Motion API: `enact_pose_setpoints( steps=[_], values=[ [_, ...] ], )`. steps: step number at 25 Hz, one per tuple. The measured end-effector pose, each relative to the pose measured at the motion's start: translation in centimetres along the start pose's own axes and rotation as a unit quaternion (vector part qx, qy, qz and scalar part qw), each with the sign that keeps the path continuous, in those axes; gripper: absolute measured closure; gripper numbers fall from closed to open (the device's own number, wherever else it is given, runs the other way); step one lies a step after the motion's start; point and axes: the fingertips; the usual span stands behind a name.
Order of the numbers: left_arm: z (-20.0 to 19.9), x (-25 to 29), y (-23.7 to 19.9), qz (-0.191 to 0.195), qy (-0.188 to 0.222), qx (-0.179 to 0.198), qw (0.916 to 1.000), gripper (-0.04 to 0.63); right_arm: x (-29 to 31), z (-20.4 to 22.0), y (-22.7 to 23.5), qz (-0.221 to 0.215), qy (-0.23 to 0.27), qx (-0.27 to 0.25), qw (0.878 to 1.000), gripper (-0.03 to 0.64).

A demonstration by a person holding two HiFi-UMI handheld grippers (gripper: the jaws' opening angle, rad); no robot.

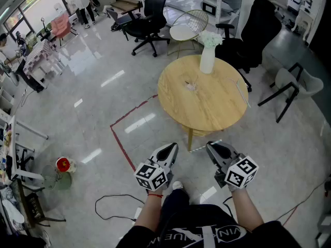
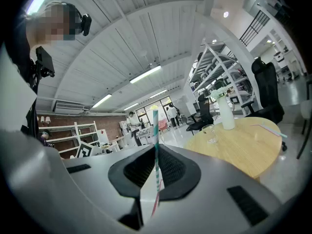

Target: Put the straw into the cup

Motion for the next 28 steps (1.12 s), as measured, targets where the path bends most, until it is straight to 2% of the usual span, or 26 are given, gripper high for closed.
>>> enact_pose_setpoints(
  steps=[8,15,21,28],
  values=[
    [-2.0,0.1,-5.7,0.011,0.008,0.007,0.9999,0.588,5.7,-0.4,1.2,0.012,0.001,0.007,1.0,0.597],
    [-3.2,-3.0,-10.2,-0.013,0.022,-0.003,0.9997,0.588,10.0,-0.5,-1.0,-0.006,0.002,0.009,1.0,0.597],
    [-3.7,-3.9,-13.2,-0.029,0.034,-0.014,0.9989,0.588,13.4,-0.1,-0.9,-0.028,-0.009,0.013,0.999,0.597],
    [-4.3,-4.0,-17.8,-0.045,0.028,-0.029,0.9982,0.588,18.9,-0.6,-0.7,-0.052,-0.02,0.01,0.998,0.597]
  ],
)
Point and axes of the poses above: the fingertips, and each gripper's own axes: x forward along the fingers, y to its right, z out of its underside, and after that the axes turned 1 degree about -y, right-handed
